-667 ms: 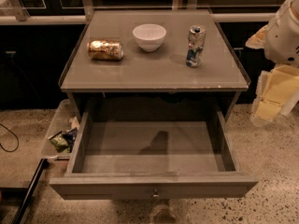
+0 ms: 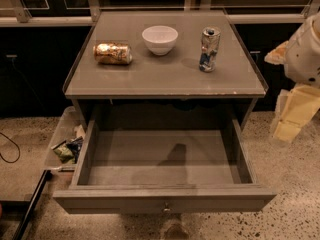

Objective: Close top drawer

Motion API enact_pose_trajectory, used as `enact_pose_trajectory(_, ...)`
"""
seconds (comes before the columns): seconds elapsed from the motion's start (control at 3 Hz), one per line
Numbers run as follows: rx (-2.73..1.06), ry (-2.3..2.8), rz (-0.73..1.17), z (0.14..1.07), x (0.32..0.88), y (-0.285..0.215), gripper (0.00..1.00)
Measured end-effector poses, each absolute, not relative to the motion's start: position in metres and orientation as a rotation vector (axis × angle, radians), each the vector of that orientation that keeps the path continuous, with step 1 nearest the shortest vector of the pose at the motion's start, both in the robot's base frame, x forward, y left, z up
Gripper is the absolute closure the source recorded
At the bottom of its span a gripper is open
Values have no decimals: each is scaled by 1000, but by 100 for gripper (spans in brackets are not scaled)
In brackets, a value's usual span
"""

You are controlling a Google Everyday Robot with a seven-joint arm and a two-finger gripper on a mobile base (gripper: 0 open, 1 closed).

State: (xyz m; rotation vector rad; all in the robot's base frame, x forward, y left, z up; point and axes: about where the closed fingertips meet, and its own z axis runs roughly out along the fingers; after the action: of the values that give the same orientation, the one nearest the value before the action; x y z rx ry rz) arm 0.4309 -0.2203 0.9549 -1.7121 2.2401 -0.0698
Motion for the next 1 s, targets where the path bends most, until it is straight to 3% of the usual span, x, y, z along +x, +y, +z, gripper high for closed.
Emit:
enact_pose_trajectory(0.33,-1671,2272,45,905,413,-230,0)
enact_pose_trajectory(1.0,-1612,2360,230,798,372,-257,43)
